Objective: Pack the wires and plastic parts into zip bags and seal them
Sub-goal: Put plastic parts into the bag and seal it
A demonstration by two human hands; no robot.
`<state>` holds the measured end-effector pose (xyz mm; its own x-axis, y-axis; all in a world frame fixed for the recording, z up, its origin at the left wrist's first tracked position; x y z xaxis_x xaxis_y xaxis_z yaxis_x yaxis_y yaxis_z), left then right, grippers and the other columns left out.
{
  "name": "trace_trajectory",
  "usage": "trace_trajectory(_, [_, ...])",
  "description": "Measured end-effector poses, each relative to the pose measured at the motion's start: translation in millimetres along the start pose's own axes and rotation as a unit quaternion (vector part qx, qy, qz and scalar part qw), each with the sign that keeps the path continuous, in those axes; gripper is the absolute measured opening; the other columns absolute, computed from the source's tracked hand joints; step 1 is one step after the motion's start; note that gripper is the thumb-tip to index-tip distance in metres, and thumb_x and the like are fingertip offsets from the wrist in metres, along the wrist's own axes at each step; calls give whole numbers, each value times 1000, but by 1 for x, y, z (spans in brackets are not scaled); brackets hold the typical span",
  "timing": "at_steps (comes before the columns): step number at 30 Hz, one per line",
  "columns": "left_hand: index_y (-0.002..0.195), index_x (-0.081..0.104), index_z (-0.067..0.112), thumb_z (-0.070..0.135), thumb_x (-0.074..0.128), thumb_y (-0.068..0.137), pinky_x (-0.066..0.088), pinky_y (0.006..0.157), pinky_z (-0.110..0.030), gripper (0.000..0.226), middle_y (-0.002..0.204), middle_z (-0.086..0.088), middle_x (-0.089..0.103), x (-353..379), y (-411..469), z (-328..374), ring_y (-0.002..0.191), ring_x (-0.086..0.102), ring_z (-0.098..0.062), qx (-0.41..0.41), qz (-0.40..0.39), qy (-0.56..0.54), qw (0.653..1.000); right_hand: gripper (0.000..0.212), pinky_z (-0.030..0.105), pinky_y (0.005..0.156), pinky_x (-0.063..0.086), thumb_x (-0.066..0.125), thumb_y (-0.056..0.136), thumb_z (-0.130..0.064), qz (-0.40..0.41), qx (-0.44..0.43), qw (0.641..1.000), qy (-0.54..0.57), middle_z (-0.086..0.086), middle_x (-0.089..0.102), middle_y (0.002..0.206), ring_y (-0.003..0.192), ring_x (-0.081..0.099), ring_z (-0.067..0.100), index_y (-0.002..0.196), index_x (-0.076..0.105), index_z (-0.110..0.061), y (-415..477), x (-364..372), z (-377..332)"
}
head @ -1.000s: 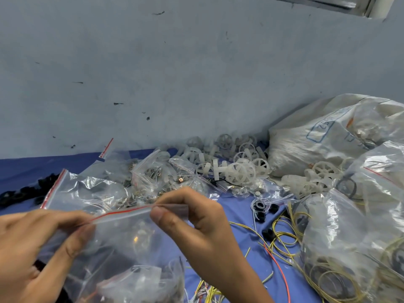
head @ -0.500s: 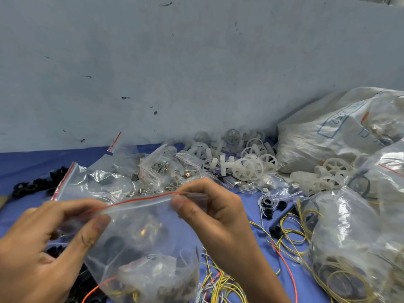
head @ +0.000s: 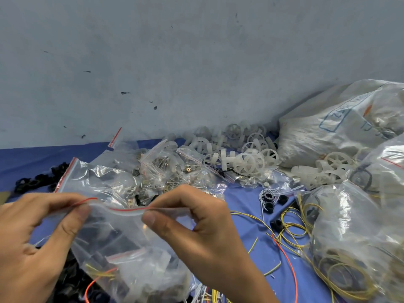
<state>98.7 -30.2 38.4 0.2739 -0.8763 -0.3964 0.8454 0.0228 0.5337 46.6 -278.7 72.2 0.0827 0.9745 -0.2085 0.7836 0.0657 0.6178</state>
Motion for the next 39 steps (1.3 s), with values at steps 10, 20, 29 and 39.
trace_trajectory(10, [92, 67, 44, 93, 48, 65, 47, 72, -42, 59, 90, 16, 68, 6, -8, 36, 66, 57, -14, -39, 30, -16, 999, 3, 19, 70, 47, 70, 88, -19, 44, 48, 996, 60, -5, 71, 79, 75, 66, 6, 88, 69, -21, 4, -22, 18])
trace_trajectory(20, [85, 68, 44, 100, 47, 55, 43, 69, -48, 68, 85, -3, 67, 8, -11, 43, 67, 54, -37, -62, 26, -45, 997, 2, 18, 70, 46, 72, 88, -20, 45, 68, 994, 67, -6, 73, 79, 74, 65, 6, 90, 71, -20, 5, -23, 23])
trace_trajectory(29, [84, 69, 39, 63, 62, 72, 39, 62, -35, 28, 81, 11, 66, 12, -8, 43, 63, 49, -29, -21, 41, -60, 997, 9, 27, 76, 54, 69, 89, -17, 57, 62, 996, -21, -8, 73, 90, 87, 70, 15, 94, 72, -24, 5, -31, 14])
trace_trajectory(39, [119, 68, 40, 82, 62, 71, 54, 67, -31, 64, 97, 11, 75, 20, -15, 43, 75, 71, -16, -14, -8, -47, 999, 8, 13, 71, 47, 67, 87, -17, 34, 11, 990, -135, -13, 67, 85, 81, 67, 7, 89, 70, -24, 4, -28, 1])
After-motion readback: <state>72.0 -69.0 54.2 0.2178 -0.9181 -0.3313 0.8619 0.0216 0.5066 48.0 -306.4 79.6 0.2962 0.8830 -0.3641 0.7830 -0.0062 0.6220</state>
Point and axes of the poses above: each hand's wrist, its own y-axis towards the middle knuckle, its own x-axis out of the palm, z = x × y, the point moved 5 cm from there along y, towards the middle knuckle
